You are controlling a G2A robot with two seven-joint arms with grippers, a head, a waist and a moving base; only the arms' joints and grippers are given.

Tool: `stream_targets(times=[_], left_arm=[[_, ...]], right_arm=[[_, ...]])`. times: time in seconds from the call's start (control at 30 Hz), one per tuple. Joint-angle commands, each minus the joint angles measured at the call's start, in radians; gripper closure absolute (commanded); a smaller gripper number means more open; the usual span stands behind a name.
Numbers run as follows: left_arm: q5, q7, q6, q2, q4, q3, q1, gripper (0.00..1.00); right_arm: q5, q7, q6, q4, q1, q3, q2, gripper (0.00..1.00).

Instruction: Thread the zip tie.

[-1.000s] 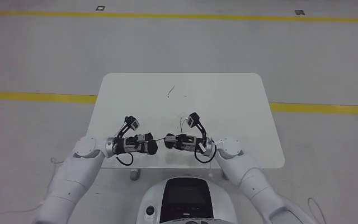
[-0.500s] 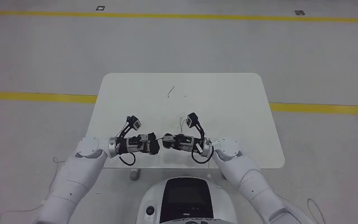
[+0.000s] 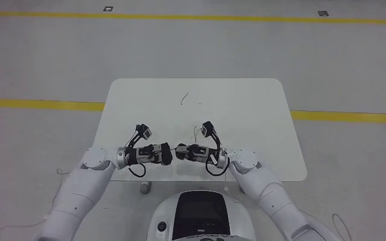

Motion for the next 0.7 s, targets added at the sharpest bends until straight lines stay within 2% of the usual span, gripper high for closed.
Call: stream_targets(times=[0.0,0.1,0.67], left_arm=[[-0.001,0.004,0.000,0.000,0.002,0.004,-0.002,0.51],[0.002,0.008,0.001,0.002,0.004,0.009,-0.005,0.58],[0.004,0.022,0.001,0.009,0.012,0.028,-0.013,0.81]], right_arm=[[-0.004,-0.001,0.004,-0.002,0.000,-0.003,0.002,1.00],[-0.009,-0.004,0.011,-0.004,0.001,-0.006,0.004,1.00],[0.008,0.035,0.039,0.006,0.014,-0.024,0.015,1.00]])
